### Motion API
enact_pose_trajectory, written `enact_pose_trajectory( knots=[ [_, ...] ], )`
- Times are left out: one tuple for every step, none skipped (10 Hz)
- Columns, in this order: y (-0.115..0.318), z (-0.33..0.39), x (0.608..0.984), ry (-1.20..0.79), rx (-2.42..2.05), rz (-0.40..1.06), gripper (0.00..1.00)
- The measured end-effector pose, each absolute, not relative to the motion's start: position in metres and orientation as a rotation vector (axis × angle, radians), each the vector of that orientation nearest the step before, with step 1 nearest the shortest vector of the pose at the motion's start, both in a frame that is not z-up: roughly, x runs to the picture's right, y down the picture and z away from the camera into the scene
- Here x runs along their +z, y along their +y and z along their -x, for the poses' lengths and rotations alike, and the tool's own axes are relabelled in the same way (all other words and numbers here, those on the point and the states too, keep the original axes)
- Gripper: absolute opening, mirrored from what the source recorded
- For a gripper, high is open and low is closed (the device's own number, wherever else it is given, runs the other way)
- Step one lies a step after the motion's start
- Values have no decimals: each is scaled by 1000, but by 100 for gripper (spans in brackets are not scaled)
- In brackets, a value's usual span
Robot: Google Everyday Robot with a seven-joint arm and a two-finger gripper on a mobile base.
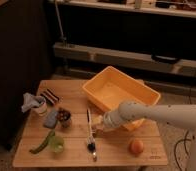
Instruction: Place fork in tray
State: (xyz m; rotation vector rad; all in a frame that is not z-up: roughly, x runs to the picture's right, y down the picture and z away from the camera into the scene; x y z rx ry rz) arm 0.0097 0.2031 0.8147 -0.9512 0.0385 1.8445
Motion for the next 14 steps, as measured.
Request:
enact_pose_trajectory(
  knots=[
    [202, -9, 815, 38, 1844, 953, 49],
    [201, -8, 815, 37, 1845, 956, 49],
    [200, -8, 815, 34, 1845, 958, 49],
    [200, -7, 815, 33, 1845, 963, 49],
    [201, -6, 816, 33, 1844, 968, 49],
    [202, -5, 816, 33, 1844, 973, 49],
    [203, -3, 817, 35, 1843, 977, 49],
    [206, -2, 818, 40, 1839, 977, 49],
    [208, -1, 819, 48, 1837, 975, 49],
    [210, 0, 820, 55, 1832, 971, 49],
    [212, 0, 822, 62, 1832, 968, 49],
    [215, -2, 823, 68, 1835, 965, 49],
    [216, -3, 824, 71, 1837, 965, 49],
    [218, -5, 825, 74, 1844, 966, 49]
  ],
)
